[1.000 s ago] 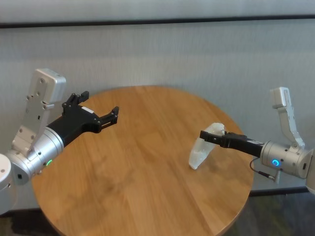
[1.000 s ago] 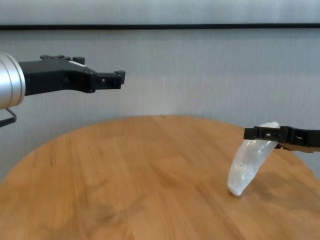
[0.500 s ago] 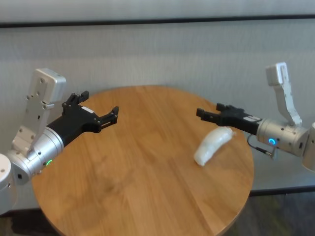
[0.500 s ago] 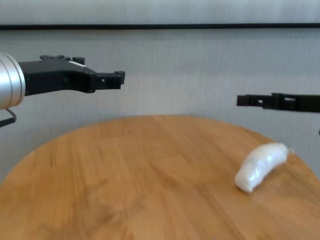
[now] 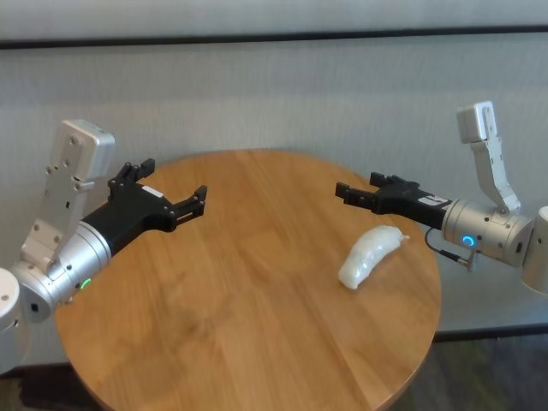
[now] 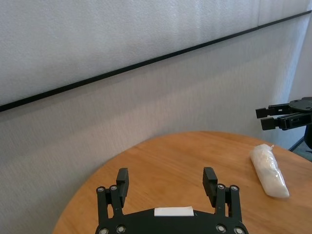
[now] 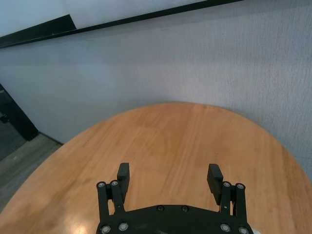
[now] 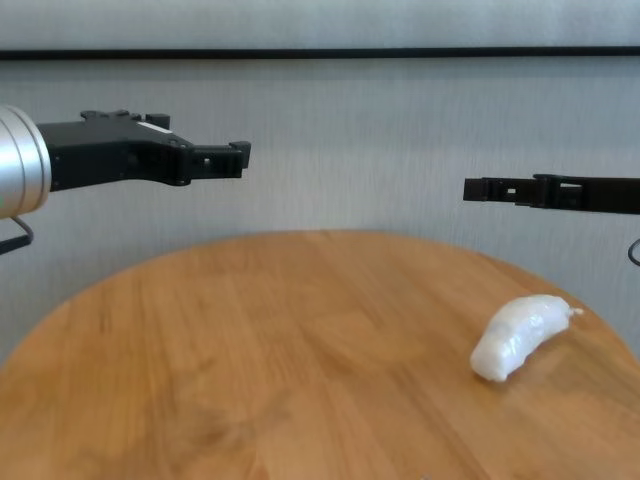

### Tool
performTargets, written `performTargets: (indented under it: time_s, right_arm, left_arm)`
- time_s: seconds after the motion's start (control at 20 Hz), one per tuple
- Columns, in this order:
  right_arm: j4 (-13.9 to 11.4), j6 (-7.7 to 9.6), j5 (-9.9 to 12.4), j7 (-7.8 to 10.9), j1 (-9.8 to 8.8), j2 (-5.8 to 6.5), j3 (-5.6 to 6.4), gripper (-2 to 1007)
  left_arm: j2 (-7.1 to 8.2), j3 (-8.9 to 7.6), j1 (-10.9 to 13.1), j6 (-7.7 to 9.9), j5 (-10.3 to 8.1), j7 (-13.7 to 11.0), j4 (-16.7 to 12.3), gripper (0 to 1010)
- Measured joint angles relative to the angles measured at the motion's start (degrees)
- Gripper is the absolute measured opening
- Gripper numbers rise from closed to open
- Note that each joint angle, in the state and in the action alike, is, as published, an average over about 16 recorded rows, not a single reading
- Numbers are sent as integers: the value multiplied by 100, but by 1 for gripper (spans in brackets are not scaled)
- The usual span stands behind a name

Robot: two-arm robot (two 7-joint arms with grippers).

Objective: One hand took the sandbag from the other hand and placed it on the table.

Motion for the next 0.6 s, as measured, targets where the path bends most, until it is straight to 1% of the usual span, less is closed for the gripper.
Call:
performTargets:
  time_s: [0.6]
  right_arm:
    - [-1,5,-20,-12,-2,-15,-18,1000]
  left_arm:
    - [0,0,0,0,0,0,0,1002]
